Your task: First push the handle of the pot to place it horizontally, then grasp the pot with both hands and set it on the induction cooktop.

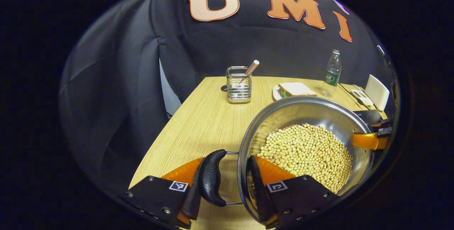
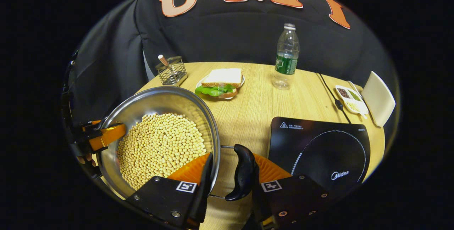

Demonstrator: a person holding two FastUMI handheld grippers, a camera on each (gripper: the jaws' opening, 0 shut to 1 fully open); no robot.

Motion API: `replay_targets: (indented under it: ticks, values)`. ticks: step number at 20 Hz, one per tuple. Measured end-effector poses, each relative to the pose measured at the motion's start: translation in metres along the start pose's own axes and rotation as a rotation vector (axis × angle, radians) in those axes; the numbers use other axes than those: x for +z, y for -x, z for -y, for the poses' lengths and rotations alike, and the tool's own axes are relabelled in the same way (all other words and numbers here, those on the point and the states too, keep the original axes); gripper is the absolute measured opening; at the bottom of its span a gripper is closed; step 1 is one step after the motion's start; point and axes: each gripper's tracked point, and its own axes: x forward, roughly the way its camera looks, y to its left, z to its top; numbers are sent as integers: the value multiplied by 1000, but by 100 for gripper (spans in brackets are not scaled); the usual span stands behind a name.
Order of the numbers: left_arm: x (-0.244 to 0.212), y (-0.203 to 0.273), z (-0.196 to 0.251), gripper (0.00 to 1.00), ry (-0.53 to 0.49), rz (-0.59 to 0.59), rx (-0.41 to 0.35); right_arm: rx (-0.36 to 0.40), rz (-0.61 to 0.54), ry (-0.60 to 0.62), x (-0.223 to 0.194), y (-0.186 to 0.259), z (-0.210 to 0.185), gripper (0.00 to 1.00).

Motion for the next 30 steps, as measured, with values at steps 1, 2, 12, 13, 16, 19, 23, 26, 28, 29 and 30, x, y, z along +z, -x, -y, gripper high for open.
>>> replay_targets:
  ticks: [1, 2, 12, 13, 16, 19, 23, 26, 28, 29, 30]
  values:
    - [6, 3, 0, 65, -2, 14, 0, 0, 14, -1, 3, 5, 2, 51]
    - [12, 9, 2, 65, -6, 32, 2, 3, 24, -6, 6, 12, 5, 51]
    - [31, 27, 17, 64, -72, 122, -44, -34, 121, -57, 21, 67, 73, 51]
    - [32, 26, 20, 65, -83, 124, -52, -41, 124, -61, 21, 71, 83, 48]
    - [35, 25, 25, 65, -107, 144, -76, -66, 144, -83, 21, 85, 114, 51]
    - [39, 24, 32, 65, -126, 160, -104, -95, 163, -97, 21, 99, 149, 51]
    - [45, 22, 40, 65, -152, 187, -138, -135, 189, -121, 23, 116, 191, 51]
    - [48, 22, 47, 65, -170, 198, -169, -165, 196, -140, 19, 127, 222, 46]
    - [49, 22, 51, 65, -181, 195, -187, -185, 192, -152, 14, 130, 240, 51]
    - [49, 22, 53, 65, -186, 192, -195, -193, 193, -155, 11, 132, 248, 51]
    - [49, 23, 56, 65, -190, 192, -202, -202, 190, -159, 9, 131, 257, 51]
